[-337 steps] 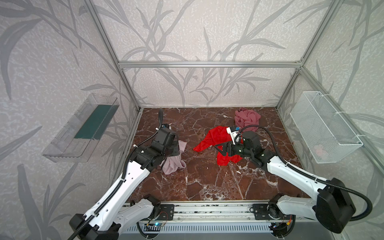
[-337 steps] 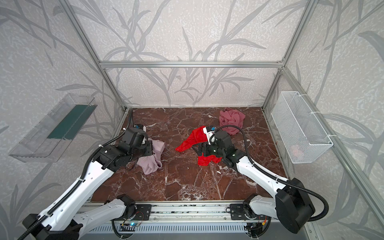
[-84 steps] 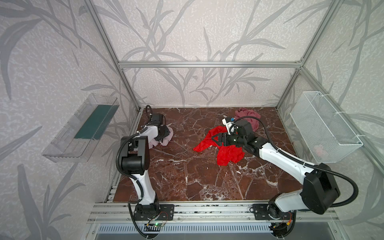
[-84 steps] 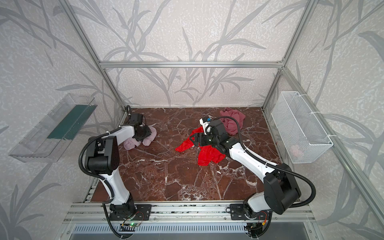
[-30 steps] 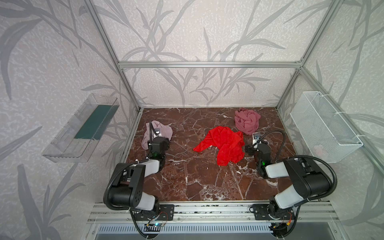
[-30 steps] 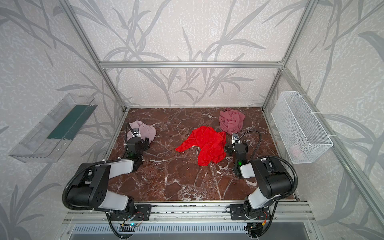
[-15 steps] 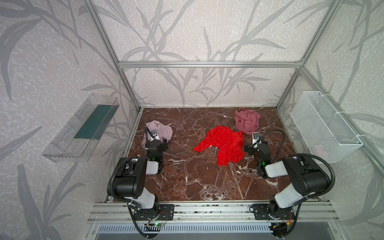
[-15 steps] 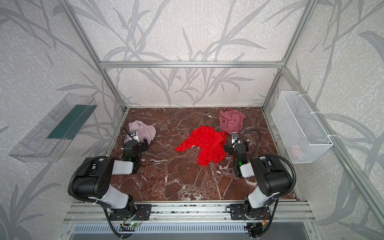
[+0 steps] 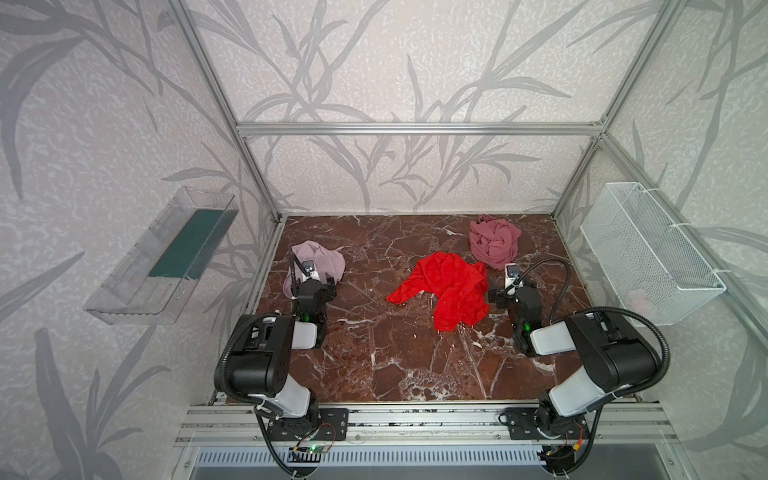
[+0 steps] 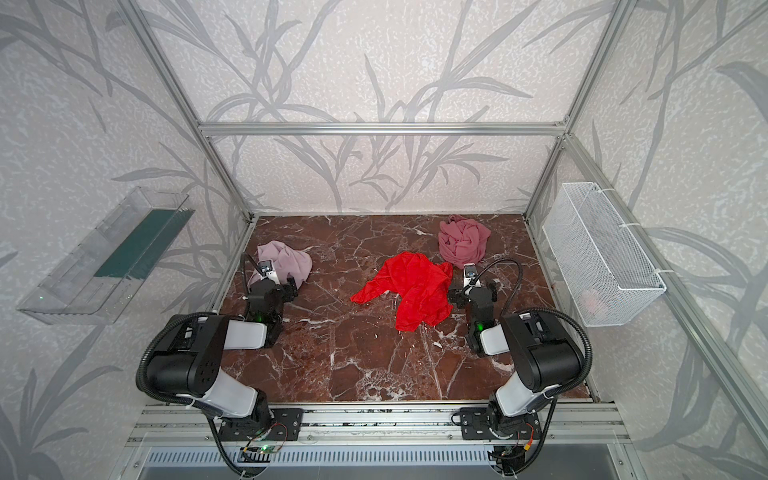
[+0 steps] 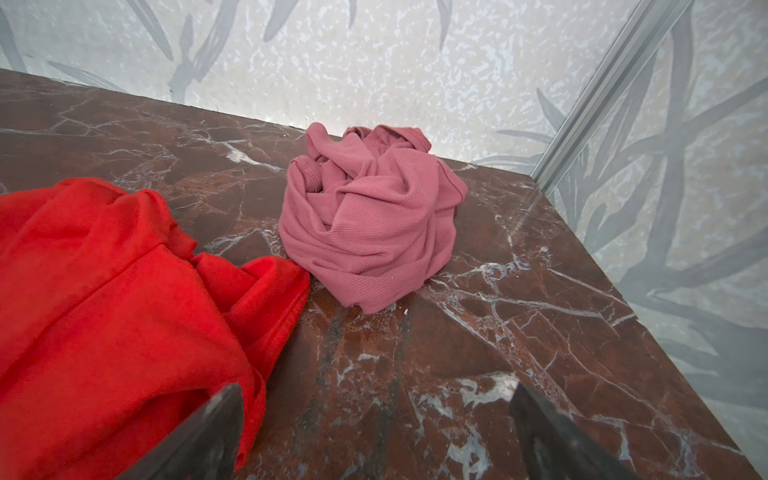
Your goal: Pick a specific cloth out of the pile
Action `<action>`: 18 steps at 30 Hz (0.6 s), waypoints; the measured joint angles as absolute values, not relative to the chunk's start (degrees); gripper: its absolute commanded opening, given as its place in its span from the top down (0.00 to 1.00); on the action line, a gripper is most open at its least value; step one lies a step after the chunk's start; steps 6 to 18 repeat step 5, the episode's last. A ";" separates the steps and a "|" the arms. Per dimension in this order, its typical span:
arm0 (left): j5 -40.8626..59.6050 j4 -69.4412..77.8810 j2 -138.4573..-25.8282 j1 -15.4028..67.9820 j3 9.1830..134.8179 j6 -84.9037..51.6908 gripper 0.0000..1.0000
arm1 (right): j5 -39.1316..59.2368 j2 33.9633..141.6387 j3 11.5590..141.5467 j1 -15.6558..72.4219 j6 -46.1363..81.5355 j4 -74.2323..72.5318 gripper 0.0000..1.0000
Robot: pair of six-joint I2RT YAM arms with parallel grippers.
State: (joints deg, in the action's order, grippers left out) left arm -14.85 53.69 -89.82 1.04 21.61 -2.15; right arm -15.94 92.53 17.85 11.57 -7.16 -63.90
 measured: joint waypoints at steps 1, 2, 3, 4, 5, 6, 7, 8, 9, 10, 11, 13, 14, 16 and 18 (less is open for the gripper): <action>-14.87 53.67 -89.82 1.04 21.58 -2.15 0.17 | -15.97 92.53 17.85 11.57 -7.14 -63.88 0.01; -14.85 53.69 -89.82 1.04 21.58 -2.15 0.17 | -15.99 92.53 17.89 11.57 -7.09 -63.66 0.01; -14.85 53.69 -89.82 1.04 21.58 -2.15 0.17 | -15.99 92.53 17.96 11.55 -7.03 -63.31 0.01; -14.85 53.69 -89.82 1.04 21.61 -2.15 0.17 | -15.97 92.53 17.96 11.51 -7.01 -63.07 0.01; -14.87 53.69 -89.82 1.04 21.58 -2.15 0.17 | -15.97 92.53 17.98 11.49 -6.94 -62.74 0.01; -14.87 53.69 -89.82 1.04 21.58 -2.15 0.17 | -15.97 92.53 17.98 11.49 -6.94 -62.74 0.01; -14.87 53.69 -89.82 1.04 21.58 -2.15 0.17 | -15.97 92.53 17.98 11.49 -6.94 -62.74 0.01; -14.87 53.69 -89.82 1.04 21.58 -2.15 0.17 | -15.97 92.53 17.98 11.49 -6.94 -62.74 0.01; -14.87 53.69 -89.82 1.04 21.58 -2.15 0.17 | -15.97 92.53 17.98 11.49 -6.94 -62.74 0.01; -14.87 53.69 -89.82 1.04 21.58 -2.15 0.17 | -15.97 92.53 17.98 11.49 -6.94 -62.74 0.01; -14.87 53.69 -89.82 1.04 21.58 -2.15 0.17 | -15.97 92.53 17.98 11.49 -6.94 -62.74 0.01; -14.87 53.69 -89.82 1.04 21.58 -2.15 0.17 | -15.97 92.53 17.98 11.49 -6.94 -62.74 0.01; -14.87 53.69 -89.82 1.04 21.58 -2.15 0.17 | -15.97 92.53 17.98 11.49 -6.94 -62.74 0.01; -14.87 53.69 -89.82 1.04 21.58 -2.15 0.17 | -15.97 92.53 17.98 11.49 -6.94 -62.74 0.01; -14.87 53.69 -89.82 1.04 21.58 -2.15 0.17 | -15.97 92.53 17.98 11.49 -6.94 -62.74 0.01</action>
